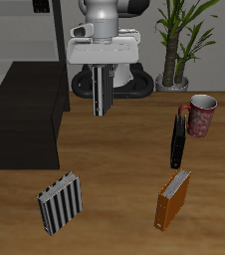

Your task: Place the left striped book flat on top of the shelf

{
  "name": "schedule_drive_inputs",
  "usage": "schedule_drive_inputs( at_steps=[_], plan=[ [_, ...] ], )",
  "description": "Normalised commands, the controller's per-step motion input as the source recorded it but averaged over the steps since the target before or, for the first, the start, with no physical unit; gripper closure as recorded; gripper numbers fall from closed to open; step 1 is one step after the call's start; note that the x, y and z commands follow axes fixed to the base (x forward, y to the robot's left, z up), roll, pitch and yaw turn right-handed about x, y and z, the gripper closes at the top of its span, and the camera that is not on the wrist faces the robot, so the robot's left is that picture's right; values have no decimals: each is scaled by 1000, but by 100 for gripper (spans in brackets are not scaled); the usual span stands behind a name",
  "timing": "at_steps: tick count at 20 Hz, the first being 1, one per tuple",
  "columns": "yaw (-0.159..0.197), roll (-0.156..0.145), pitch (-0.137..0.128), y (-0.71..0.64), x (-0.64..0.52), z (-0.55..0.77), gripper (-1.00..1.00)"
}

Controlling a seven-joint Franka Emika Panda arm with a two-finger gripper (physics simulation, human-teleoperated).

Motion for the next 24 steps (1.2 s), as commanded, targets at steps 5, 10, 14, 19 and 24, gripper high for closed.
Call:
schedule_drive_inputs(
  at_steps=[5,10,14,19,24],
  plan=[
    [55,-2,-25,-148,-368,248,100],
    [66,-19,-33,-161,-152,187,100],
    [155,-164,-55,-218,56,381,100],
    [118,-249,-3,-246,159,202,100],
    [35,-273,-19,-326,120,156,100]
  ],
)
